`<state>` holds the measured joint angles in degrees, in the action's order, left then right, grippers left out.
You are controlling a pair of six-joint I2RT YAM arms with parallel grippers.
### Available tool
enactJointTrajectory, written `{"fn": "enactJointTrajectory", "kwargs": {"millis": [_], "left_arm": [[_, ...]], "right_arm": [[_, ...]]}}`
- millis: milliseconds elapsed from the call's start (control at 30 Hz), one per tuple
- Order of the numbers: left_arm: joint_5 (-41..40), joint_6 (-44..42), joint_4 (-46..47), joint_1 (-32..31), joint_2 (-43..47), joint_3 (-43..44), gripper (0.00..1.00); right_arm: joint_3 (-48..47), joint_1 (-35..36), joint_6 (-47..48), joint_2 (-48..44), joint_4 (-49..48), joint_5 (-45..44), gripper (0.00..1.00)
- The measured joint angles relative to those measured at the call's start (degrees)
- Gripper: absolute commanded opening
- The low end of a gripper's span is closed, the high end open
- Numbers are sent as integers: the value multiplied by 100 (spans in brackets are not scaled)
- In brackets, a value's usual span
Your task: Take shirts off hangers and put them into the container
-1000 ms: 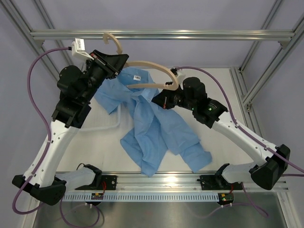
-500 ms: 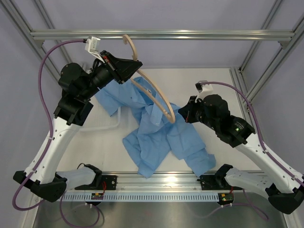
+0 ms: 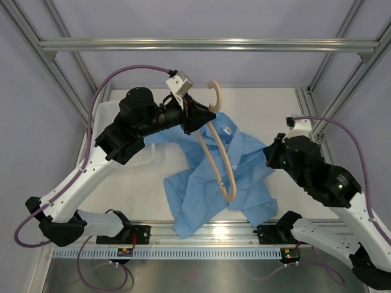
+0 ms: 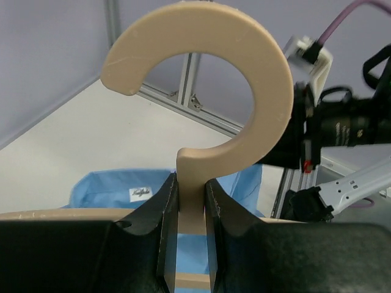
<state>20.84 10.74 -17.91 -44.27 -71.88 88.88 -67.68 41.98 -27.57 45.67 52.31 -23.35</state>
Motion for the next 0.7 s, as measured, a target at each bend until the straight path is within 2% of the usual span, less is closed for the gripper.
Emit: {"fn": "enactJointTrajectory", "kwargs": {"millis": [233, 567, 700], "left_arm": [[-61, -822, -262, -479, -361, 636, 0], [229, -1344, -297, -542, -509, 846, 0], [260, -1379, -284, -542, -466, 739, 0]], "right_arm": [[-1001, 0, -136, -374, 887, -1362, 0], [-778, -31, -44, 479, 876, -1506, 0], [-890, -260, 155, 654, 715, -1209, 0]]}}
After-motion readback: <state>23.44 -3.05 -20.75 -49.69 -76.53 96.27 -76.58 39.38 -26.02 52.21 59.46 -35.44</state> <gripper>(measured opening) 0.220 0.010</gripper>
